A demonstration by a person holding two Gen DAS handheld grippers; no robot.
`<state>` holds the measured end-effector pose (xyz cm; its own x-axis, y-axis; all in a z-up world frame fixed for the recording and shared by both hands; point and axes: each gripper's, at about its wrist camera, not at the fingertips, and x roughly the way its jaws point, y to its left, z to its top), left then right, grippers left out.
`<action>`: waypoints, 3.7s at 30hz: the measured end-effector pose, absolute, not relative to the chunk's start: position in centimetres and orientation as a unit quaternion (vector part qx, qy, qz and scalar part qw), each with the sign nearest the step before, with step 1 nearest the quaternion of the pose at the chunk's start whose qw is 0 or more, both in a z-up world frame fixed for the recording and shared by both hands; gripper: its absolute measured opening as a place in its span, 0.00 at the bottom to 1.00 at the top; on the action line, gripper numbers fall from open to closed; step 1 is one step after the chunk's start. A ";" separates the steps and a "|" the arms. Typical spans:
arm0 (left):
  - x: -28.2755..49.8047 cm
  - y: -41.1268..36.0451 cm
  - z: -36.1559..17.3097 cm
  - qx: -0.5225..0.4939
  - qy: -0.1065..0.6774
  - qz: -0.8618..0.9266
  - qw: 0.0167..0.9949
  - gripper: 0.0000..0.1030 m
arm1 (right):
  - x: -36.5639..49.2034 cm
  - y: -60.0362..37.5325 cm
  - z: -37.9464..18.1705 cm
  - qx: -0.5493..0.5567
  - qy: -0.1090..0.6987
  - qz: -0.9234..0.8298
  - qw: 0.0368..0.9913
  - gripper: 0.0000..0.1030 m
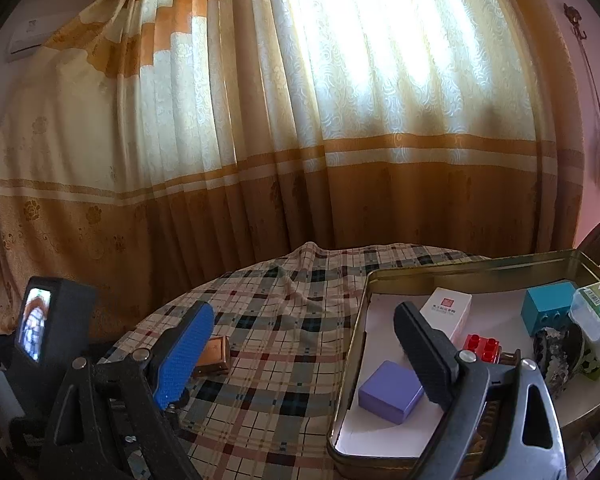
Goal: Organize rigid objects
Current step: 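Grasp the white charger with the left tool while the right tool approaches the copper bar, then close the right tool on the copper bar and lift it, then carry the white charger with the left tool while the right tool carries the copper bar to the tray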
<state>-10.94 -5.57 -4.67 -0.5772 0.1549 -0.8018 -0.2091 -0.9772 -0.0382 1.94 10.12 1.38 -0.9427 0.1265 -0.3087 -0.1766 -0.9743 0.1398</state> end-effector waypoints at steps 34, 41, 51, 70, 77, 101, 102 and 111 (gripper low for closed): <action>-7.5 -13.9 -4.1 -0.372 -0.183 0.907 -0.077 0.55 | -11.4 3.2 -3.0 -0.392 0.055 0.915 -0.083 0.89; -7.3 -14.1 -4.0 -0.371 -0.189 0.906 -0.084 0.55 | -12.7 1.3 -4.3 -0.423 0.021 0.900 -0.103 0.84; -7.3 -13.7 -3.8 -0.370 -0.177 0.908 -0.079 0.55 | -10.4 2.4 -3.6 -0.407 0.016 0.910 -0.085 0.76; -5.9 -8.6 -1.7 -0.335 -0.079 0.936 -0.072 0.55 | 1.2 8.8 1.4 -0.237 0.047 0.970 0.017 0.76; -4.8 -6.5 -1.4 -0.327 -0.062 0.942 -0.052 0.55 | 3.6 9.0 2.3 -0.195 0.043 0.980 0.026 0.76; -2.8 -1.4 -0.6 -0.310 -0.024 0.950 -0.007 0.55 | 9.2 11.5 3.3 -0.125 0.019 0.989 0.079 0.76; -2.7 -1.2 -0.5 -0.308 -0.022 0.951 -0.006 0.55 | 9.2 11.8 3.3 -0.127 0.022 0.988 0.084 0.76; -1.8 0.8 -0.4 -0.304 -0.002 0.953 0.013 0.55 | 10.4 14.0 3.4 -0.129 0.036 0.984 0.116 0.76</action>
<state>-1.80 0.78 -0.36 -0.8153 0.0263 -0.5785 -0.0238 -0.9996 -0.0119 10.39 14.02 3.37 -0.9399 0.2196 -0.2615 -0.2379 -0.9705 0.0402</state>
